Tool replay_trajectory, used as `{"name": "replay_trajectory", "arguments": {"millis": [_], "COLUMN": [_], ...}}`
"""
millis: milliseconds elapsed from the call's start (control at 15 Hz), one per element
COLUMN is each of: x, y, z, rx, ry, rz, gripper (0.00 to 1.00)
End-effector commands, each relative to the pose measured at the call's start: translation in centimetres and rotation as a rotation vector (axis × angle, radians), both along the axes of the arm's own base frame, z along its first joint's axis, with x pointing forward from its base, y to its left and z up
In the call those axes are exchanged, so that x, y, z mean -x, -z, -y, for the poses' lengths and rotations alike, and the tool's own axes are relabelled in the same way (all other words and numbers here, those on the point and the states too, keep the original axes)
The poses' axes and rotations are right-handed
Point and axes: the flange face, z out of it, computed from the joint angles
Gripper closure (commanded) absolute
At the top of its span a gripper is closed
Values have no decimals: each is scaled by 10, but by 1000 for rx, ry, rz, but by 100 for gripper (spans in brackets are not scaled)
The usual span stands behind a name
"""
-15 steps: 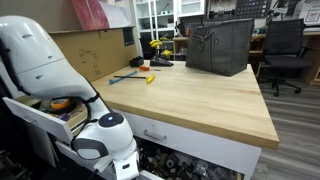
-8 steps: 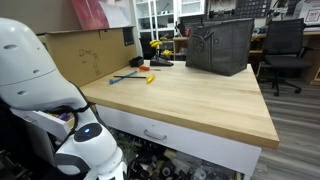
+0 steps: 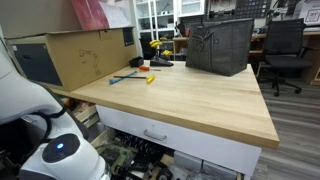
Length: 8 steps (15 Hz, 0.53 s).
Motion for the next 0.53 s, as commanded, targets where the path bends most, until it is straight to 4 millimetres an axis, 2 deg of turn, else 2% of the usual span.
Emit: {"name": "replay_trajectory", "arguments": {"millis": [0,267,467], "x": [28,41,25], "y": [-44,-79,-100], "z": [12,19,1], "rx": [-14,2,4], "ry": [-8,5,-2], "rz": [70,179,264], "gripper": [0,0,0]}}
